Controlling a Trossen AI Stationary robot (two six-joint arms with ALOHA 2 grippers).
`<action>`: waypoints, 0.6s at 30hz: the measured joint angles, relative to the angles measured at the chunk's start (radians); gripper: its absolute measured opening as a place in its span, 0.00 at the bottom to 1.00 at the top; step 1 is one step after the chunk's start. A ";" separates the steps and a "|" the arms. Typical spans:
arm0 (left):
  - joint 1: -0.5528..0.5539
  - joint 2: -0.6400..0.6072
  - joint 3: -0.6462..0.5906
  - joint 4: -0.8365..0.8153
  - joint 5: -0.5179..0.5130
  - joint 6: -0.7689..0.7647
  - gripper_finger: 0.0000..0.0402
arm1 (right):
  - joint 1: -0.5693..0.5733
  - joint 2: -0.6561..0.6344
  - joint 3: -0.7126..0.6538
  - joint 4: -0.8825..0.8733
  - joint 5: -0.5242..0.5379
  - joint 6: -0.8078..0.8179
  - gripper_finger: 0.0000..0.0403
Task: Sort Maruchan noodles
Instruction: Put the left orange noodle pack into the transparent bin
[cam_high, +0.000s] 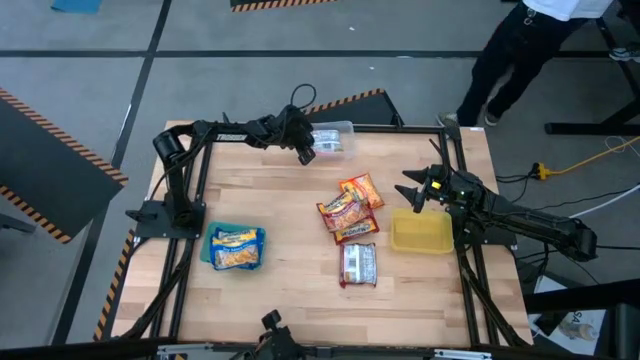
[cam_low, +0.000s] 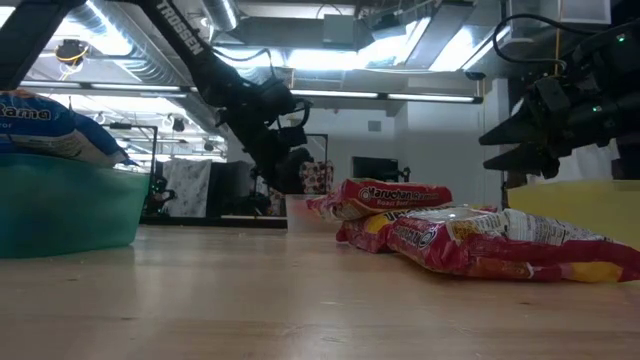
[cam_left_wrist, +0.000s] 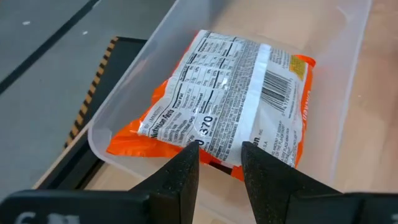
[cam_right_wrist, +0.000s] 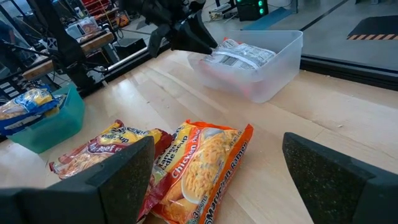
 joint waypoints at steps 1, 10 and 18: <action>0.003 0.000 0.000 0.000 0.008 0.000 0.28 | 0.000 0.000 0.000 0.000 0.000 0.000 0.84; 0.006 0.001 0.000 -0.001 0.010 -0.002 0.28 | 0.000 0.000 0.000 0.000 0.000 0.003 0.84; 0.002 -0.120 -0.005 -0.047 0.015 -0.083 0.28 | 0.000 0.000 0.000 0.001 0.007 0.012 0.84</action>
